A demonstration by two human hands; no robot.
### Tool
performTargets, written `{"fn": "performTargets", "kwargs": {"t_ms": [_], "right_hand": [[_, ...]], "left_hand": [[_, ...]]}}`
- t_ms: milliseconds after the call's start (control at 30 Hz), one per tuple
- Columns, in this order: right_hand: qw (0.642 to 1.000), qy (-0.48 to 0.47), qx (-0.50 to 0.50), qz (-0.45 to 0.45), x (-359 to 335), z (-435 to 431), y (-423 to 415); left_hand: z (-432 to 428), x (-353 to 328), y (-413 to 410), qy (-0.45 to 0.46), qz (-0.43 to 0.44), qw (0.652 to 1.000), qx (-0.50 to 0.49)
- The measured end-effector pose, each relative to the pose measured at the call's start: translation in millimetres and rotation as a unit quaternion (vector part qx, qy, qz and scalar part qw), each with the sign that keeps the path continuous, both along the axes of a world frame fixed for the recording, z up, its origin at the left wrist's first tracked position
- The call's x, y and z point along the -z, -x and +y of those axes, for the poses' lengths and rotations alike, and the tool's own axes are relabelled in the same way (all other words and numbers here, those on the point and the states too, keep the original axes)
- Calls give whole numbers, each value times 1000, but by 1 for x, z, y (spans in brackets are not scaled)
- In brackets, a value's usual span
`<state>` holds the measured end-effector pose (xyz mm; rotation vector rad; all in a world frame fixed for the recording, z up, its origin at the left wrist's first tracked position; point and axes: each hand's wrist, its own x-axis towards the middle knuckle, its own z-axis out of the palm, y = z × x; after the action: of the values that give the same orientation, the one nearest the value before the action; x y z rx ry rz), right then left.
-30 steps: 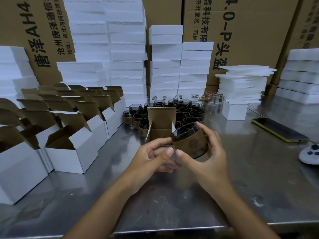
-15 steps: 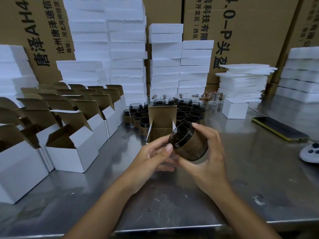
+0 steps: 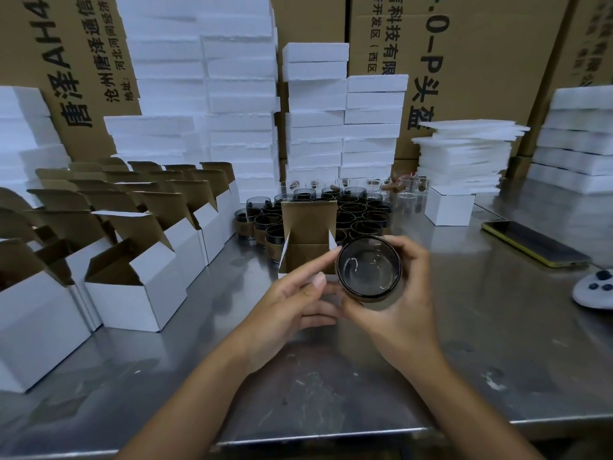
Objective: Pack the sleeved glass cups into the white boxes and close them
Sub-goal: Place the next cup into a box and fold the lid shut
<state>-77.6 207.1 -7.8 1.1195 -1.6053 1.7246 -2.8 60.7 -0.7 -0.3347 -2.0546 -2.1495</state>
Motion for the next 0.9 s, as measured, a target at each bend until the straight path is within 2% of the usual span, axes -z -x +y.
{"fn": "performTargets", "kwargs": {"t_ms": [467,700,900], "right_hand": [[1000,-13,16,-2,1,0,4],[996,-29,-23,-82,-3,3,-1],[978,-7,-86,-189,-4,5,2]], "left_hand": [[-1,-1,-1,-4,-6,1000,14],[-1,-1,-2,-12,-14,1000,18],[-2,-1,-3,-20,-27,998,46]]}}
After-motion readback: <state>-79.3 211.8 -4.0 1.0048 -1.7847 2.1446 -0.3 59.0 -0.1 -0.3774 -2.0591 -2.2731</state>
